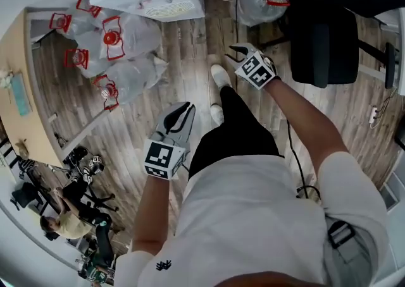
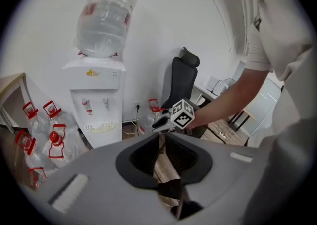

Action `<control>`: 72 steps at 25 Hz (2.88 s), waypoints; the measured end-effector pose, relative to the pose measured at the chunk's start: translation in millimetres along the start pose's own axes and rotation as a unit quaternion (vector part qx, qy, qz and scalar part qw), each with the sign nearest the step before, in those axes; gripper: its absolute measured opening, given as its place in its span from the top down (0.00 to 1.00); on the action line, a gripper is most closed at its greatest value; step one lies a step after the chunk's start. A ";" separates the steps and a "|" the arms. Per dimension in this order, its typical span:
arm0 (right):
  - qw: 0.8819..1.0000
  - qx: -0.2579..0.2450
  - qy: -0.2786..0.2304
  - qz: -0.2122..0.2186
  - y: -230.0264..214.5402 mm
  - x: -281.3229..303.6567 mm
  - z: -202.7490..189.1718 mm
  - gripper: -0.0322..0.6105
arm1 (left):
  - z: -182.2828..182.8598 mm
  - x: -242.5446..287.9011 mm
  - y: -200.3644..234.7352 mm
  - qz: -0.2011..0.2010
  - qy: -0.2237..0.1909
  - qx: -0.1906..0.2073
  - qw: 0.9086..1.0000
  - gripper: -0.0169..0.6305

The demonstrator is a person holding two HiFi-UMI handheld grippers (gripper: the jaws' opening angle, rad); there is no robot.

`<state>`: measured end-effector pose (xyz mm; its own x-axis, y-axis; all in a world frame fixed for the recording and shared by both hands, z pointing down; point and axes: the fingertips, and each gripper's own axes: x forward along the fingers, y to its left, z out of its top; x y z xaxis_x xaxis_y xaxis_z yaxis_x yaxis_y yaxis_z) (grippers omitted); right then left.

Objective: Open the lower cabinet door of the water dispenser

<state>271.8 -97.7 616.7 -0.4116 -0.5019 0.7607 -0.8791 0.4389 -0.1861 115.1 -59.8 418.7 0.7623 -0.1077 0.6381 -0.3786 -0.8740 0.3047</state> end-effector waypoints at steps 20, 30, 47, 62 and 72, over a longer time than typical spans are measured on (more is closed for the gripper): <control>0.996 -0.067 0.056 -0.022 -176.5 281.0 -2.4 0.69 | -47.3 113.1 67.1 -0.020 0.017 -0.015 1.000 0.83; 0.994 -0.088 0.053 -0.036 -197.4 310.2 21.4 0.67 | -57.8 116.7 81.3 -0.011 -0.001 -0.052 0.999 0.83; 0.994 -0.067 0.061 -0.065 -182.8 307.1 15.1 0.67 | -68.9 91.5 91.6 -0.002 -0.035 -0.061 0.997 0.83; 0.993 -0.045 0.080 -0.077 -129.7 305.9 -11.3 0.68 | -89.4 52.5 87.9 0.014 -0.056 -0.071 0.996 0.83; 0.992 -0.032 0.096 -0.082 -101.2 298.8 -19.7 0.68 | -98.0 21.8 86.7 0.033 -0.073 -0.078 0.994 0.83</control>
<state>242.5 -277.4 875.1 -0.2066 -0.4226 0.8825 -0.9104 0.4134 -0.0151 47.5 -91.5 528.3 0.7967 -0.2394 0.5549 -0.4984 -0.7797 0.3791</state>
